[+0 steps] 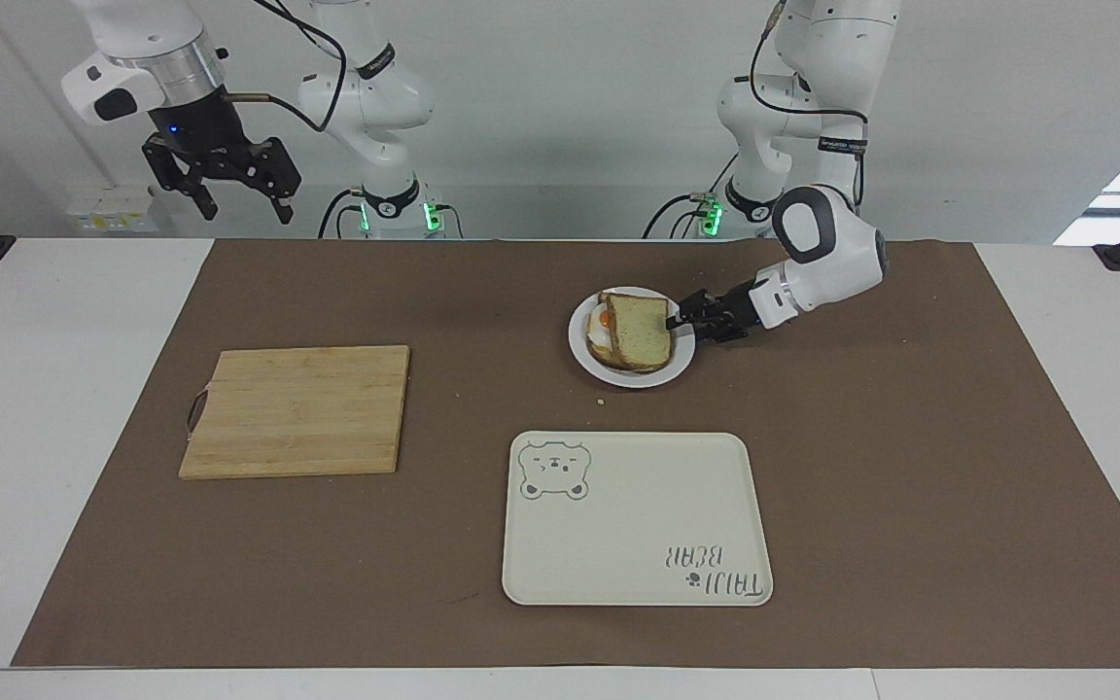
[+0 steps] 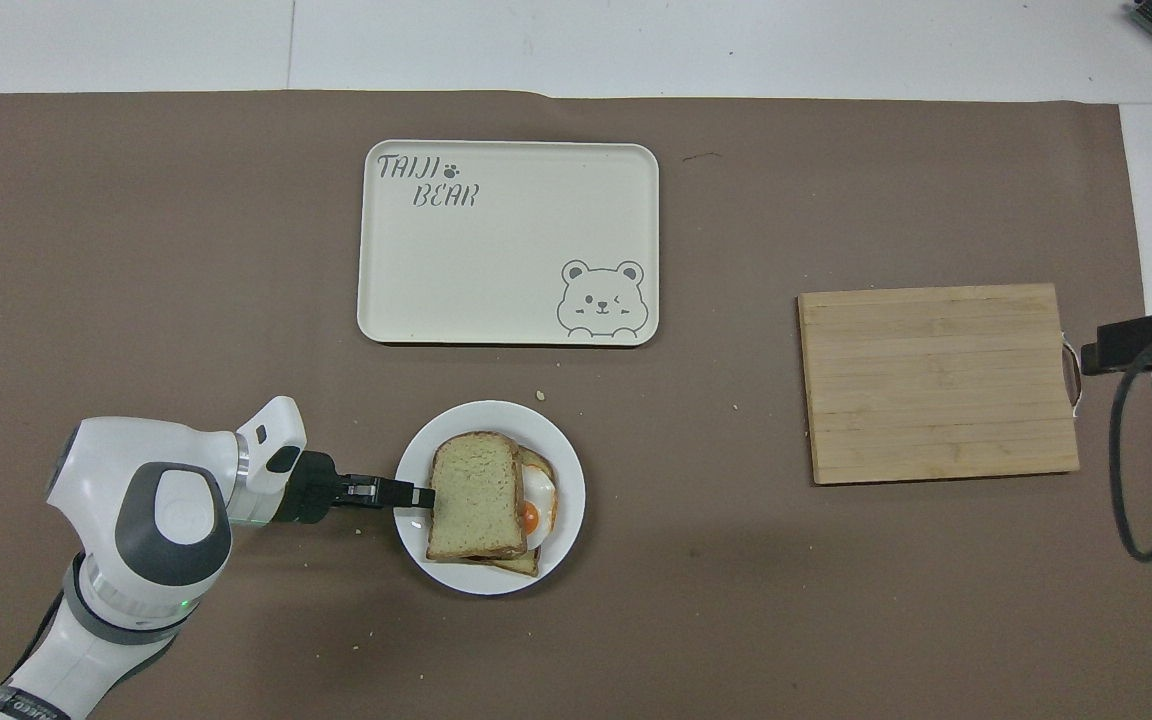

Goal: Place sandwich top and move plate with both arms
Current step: 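Reach the left gripper to the white plate rim and grasp it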

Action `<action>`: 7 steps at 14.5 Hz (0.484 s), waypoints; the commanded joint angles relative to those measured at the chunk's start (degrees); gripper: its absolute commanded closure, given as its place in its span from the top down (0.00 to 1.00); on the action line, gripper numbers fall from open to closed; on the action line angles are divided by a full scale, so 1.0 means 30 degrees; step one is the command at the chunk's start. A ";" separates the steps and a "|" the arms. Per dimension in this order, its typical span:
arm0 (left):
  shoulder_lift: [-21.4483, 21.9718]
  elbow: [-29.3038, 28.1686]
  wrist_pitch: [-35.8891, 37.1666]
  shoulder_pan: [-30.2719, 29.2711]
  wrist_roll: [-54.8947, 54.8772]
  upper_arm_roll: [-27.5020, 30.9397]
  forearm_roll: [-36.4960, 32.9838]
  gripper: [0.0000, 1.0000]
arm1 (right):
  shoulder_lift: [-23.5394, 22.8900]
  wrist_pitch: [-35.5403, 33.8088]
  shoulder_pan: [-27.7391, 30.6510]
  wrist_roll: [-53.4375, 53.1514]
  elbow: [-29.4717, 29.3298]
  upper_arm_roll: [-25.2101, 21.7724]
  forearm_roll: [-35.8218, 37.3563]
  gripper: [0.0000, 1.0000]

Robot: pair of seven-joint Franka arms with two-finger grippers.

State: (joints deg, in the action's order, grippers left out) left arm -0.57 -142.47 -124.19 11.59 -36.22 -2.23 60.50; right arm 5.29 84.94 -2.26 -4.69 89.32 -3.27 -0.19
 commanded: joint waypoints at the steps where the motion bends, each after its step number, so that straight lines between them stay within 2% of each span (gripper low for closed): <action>1: 0.0453 -0.0500 -0.0292 0.0152 -0.0523 0.0157 0.0576 0.00 | 0.0404 0.0310 0.0108 0.0361 0.0548 0.0037 0.0385 1.00; 7: 0.0074 0.0434 0.0700 -0.0227 -0.0407 0.0244 0.1219 0.00 | 0.0404 0.0368 0.0108 0.0361 0.0577 0.0037 0.0385 1.00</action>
State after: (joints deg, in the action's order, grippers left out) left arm 0.45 -142.37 -122.92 11.51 -36.99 -1.78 62.41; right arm 5.31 84.94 -2.21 -4.69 89.39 -3.36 -0.19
